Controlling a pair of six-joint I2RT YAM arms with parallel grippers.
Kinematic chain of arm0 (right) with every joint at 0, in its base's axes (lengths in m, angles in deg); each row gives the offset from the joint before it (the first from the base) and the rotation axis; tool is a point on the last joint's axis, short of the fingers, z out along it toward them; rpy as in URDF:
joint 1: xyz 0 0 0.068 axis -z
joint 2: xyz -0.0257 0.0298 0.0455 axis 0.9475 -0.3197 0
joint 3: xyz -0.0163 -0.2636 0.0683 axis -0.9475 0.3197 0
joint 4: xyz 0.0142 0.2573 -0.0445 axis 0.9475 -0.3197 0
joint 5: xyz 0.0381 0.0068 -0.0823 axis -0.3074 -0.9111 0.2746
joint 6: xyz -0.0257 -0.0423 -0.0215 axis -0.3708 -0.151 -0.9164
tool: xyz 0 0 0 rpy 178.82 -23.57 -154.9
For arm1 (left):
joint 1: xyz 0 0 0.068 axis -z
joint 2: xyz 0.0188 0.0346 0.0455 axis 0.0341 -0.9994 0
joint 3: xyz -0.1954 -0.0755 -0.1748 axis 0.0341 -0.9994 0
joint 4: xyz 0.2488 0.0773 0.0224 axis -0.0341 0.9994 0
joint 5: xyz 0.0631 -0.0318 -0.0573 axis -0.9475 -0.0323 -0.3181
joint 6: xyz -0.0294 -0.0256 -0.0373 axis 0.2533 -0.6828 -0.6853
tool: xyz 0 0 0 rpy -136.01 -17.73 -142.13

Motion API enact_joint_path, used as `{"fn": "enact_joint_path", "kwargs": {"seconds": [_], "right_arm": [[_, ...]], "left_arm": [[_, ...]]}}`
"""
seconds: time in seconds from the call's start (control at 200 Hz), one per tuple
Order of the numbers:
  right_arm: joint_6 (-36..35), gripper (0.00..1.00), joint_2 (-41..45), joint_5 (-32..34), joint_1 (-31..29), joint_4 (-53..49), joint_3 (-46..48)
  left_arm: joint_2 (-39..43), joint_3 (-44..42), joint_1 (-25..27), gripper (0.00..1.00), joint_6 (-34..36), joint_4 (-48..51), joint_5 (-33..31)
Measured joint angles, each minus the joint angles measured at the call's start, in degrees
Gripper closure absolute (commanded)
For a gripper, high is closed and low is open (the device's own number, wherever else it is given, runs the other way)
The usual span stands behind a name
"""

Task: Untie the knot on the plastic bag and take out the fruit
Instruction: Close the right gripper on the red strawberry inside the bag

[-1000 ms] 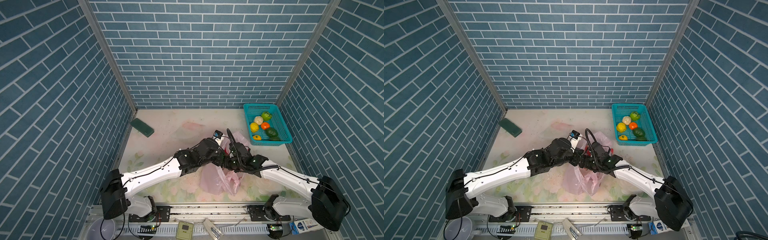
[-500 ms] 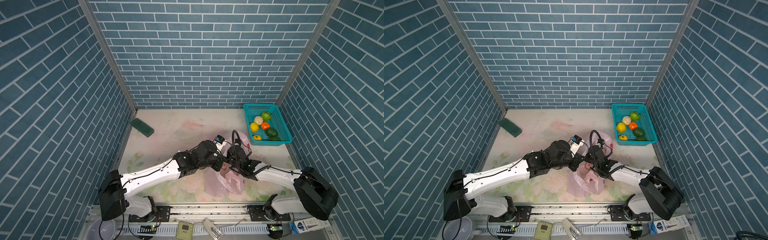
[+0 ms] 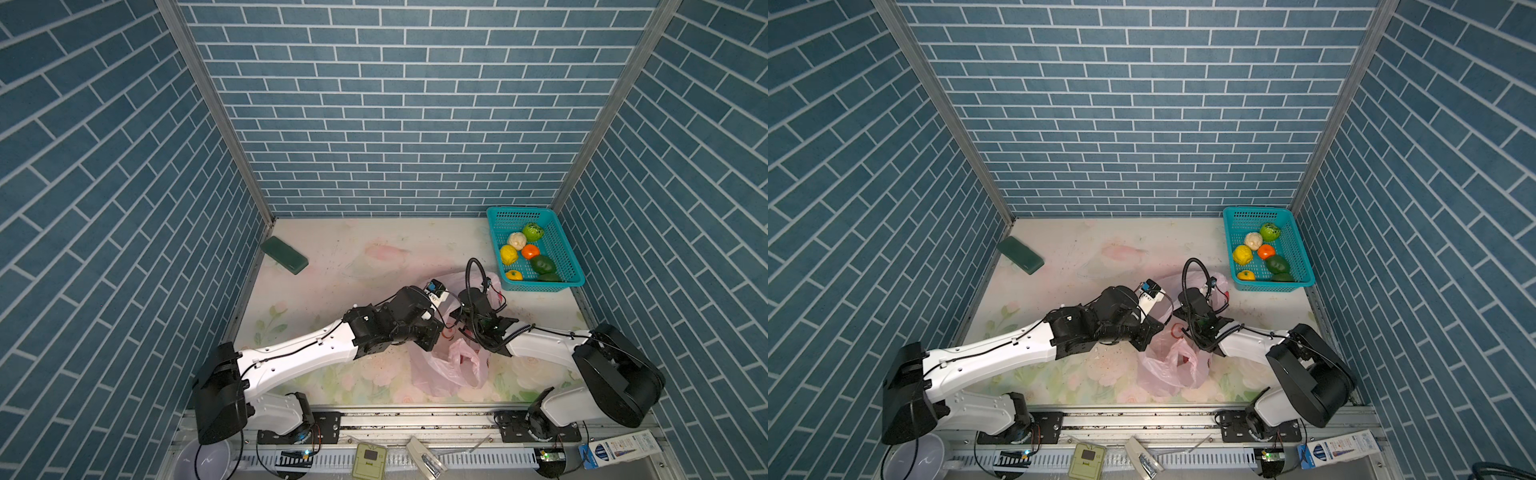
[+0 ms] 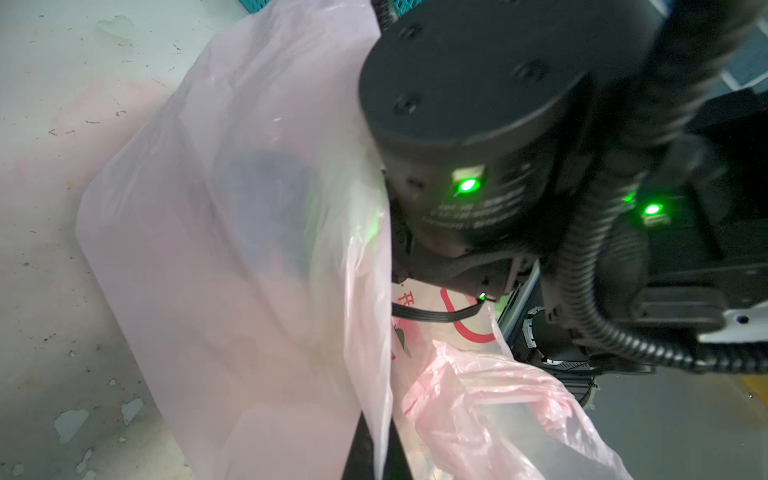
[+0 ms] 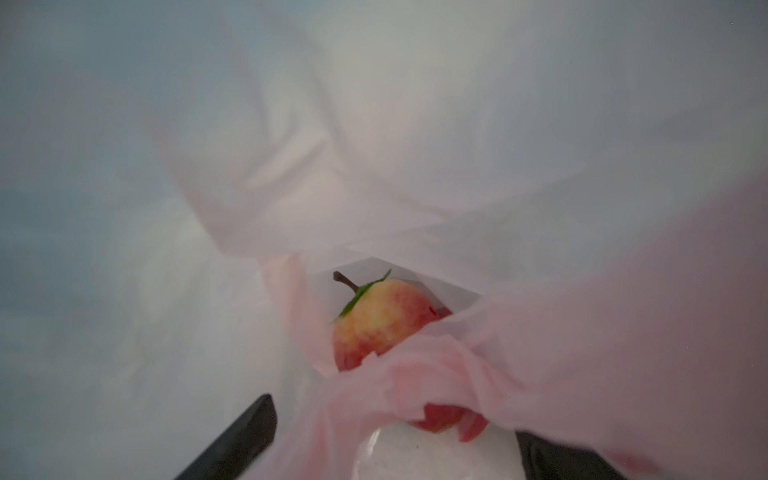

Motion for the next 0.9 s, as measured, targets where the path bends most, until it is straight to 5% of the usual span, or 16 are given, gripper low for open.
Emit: {"fn": "enact_joint_path", "kwargs": {"seconds": [0.485, 0.9], "right_arm": [[-0.2, 0.02, -13.4, 2.6, 0.5, -5.6, -13.9], [-0.1, 0.42, -17.1, 3.6, 0.5, -6.9, -15.6]], "left_arm": [[-0.4, -1.7, -0.3, 1.00, -0.5, -3.0, 2.4], [6.7, -7.4, -0.5, 1.00, -1.4, 0.7, -2.1]]}}
